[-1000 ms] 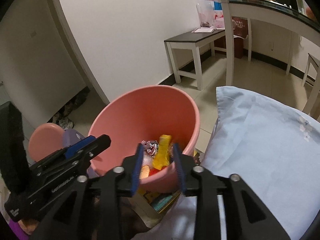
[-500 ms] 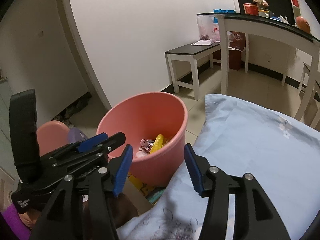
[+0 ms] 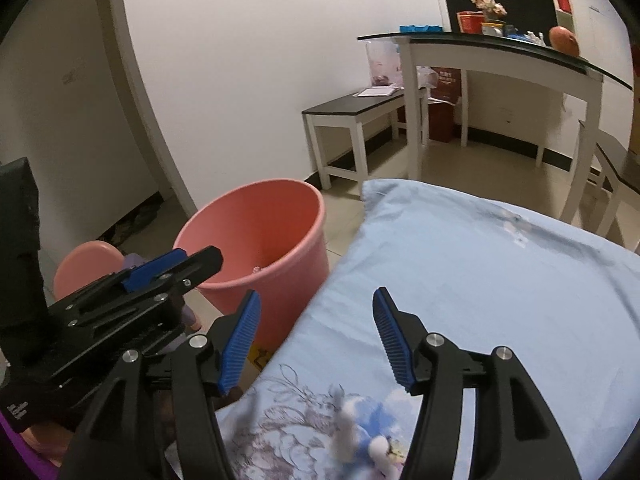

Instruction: Collect trash

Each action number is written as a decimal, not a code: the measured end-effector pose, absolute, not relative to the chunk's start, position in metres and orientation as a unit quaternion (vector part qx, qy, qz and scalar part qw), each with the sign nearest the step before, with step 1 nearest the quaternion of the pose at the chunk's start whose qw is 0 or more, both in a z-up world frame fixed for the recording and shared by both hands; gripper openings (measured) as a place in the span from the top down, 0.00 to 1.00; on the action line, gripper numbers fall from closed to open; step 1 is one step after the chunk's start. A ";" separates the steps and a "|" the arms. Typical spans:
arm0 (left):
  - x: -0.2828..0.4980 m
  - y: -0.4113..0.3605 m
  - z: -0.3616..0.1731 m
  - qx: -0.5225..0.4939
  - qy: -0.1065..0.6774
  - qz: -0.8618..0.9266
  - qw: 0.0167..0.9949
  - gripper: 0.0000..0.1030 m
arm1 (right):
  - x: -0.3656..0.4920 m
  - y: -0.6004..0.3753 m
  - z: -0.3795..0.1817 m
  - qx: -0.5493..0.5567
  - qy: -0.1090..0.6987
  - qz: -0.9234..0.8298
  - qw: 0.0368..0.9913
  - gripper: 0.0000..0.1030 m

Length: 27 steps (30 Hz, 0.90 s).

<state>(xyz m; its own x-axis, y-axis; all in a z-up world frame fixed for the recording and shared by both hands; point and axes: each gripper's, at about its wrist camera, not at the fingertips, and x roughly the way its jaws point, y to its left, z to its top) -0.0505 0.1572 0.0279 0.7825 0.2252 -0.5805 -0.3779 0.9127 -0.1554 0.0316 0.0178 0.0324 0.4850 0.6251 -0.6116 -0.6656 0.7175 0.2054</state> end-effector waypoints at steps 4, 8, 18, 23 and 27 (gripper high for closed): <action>-0.053 0.150 0.029 -0.131 0.286 0.165 0.935 0.58 | 0.028 0.008 0.032 -0.025 0.342 0.370 0.863 0.43; -0.055 0.146 0.030 -0.128 0.287 0.172 0.934 0.60 | 0.022 0.005 0.035 -0.027 0.332 0.371 0.867 0.43; -0.057 0.143 0.029 -0.126 0.296 0.181 0.929 0.66 | 0.014 -0.002 0.041 -0.030 0.321 0.368 0.872 0.42; -0.058 0.141 0.030 -0.125 0.296 0.180 0.930 0.66 | 0.011 -0.003 0.043 -0.032 0.318 0.367 0.873 0.41; -0.060 0.140 0.028 -0.124 0.297 0.178 0.930 0.66 | 0.011 -0.003 0.043 -0.032 0.318 0.368 0.873 0.41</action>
